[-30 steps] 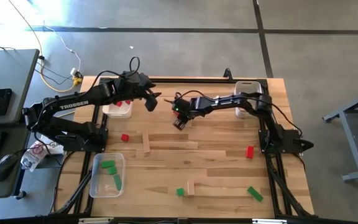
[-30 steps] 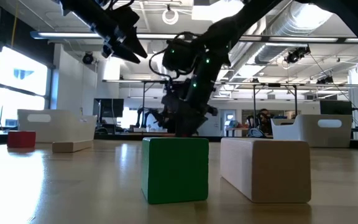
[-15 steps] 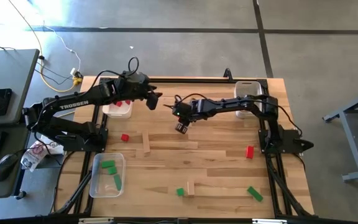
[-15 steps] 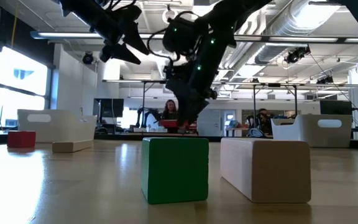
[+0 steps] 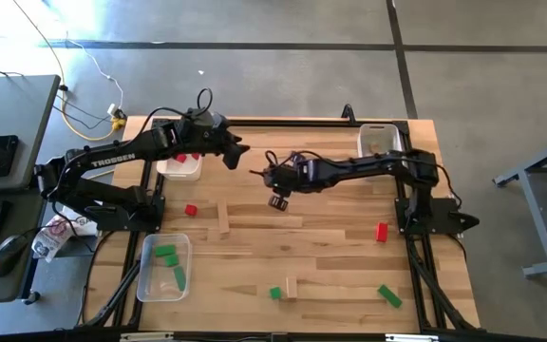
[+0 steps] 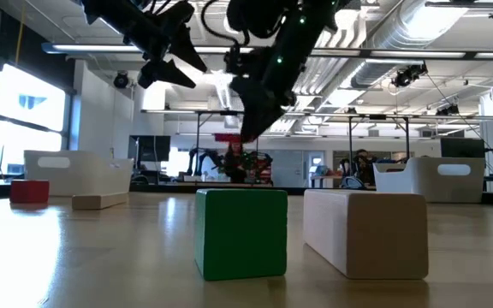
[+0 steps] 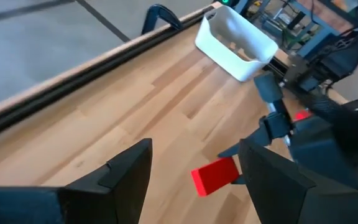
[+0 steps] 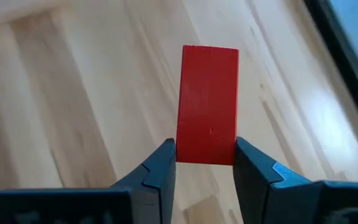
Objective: Sort & place blocks by color
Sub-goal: Put the red block into the white bin
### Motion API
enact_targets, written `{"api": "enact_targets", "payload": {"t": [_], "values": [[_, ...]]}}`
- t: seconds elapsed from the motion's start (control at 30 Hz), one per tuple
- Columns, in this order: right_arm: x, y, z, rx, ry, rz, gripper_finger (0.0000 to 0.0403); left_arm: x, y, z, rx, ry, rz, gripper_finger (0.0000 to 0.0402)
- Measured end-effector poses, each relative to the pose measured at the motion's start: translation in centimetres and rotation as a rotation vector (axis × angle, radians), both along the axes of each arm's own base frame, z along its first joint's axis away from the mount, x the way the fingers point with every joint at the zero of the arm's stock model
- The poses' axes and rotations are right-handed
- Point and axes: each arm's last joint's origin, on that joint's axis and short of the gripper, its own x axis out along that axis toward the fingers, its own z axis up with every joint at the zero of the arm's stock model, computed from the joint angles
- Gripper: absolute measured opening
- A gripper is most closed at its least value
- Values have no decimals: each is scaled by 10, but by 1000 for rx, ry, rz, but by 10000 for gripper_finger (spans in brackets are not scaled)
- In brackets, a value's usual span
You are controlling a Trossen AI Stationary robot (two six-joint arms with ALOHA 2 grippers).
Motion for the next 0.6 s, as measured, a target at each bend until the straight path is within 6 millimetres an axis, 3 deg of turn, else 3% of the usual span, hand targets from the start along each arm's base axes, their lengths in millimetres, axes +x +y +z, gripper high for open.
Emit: {"api": "enact_targets", "payload": {"t": [0.6], "values": [[-9,20,52,-161,-125,198,101,3,-11,-2,-251,-92,-173,225]]}}
